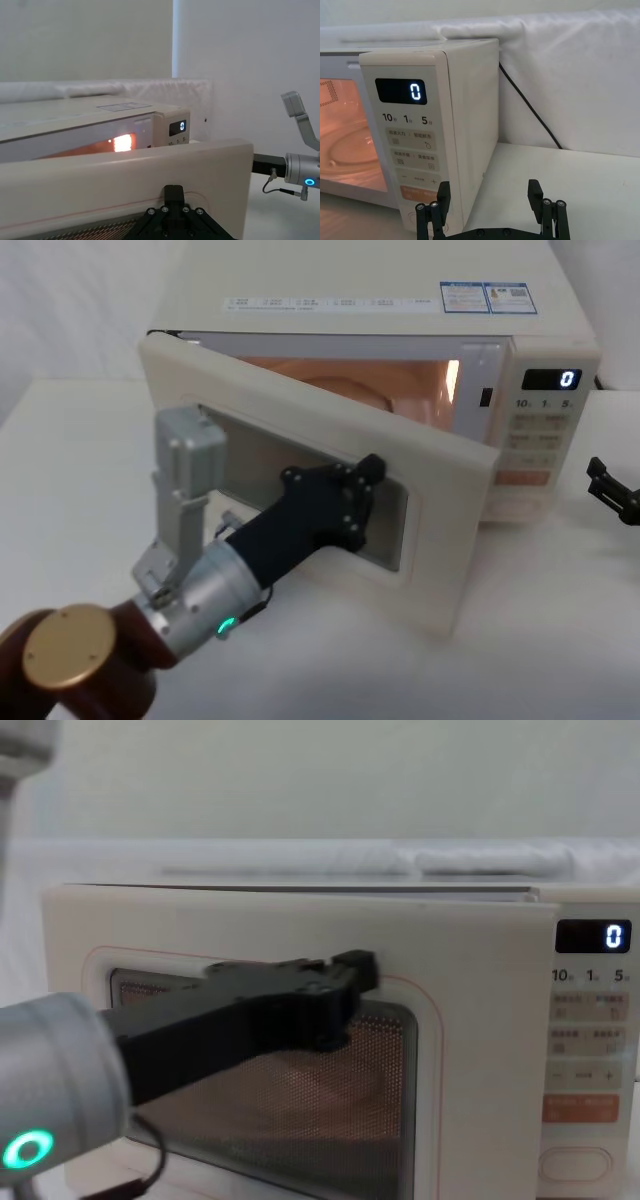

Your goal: Press the button to open the microwave door with one hand; close the microwave door with the other hand.

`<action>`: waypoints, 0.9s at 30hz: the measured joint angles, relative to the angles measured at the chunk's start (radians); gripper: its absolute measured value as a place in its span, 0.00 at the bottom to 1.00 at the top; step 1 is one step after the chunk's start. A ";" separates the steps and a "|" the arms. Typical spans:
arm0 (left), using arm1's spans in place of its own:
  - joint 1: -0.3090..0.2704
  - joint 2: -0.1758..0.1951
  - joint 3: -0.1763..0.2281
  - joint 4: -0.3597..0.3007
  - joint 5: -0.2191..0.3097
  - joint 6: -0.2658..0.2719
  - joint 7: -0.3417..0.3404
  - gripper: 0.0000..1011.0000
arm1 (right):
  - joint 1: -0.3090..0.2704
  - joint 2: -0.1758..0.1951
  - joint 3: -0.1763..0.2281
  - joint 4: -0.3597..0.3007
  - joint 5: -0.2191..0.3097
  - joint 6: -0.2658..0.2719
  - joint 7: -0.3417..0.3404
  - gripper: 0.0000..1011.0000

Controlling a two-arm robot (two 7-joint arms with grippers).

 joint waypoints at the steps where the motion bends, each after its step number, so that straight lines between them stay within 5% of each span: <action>1: -0.008 -0.003 0.006 0.003 0.004 0.005 0.003 0.00 | 0.000 0.000 0.000 0.000 0.000 0.000 0.000 0.99; 17: -0.186 -0.078 0.106 0.087 0.076 0.077 0.025 0.00 | 0.000 0.000 0.000 0.000 0.000 0.000 0.000 0.99; 27: -0.249 -0.122 0.141 0.160 0.142 0.100 0.055 0.00 | 0.000 0.000 0.000 0.000 0.000 0.000 0.000 0.99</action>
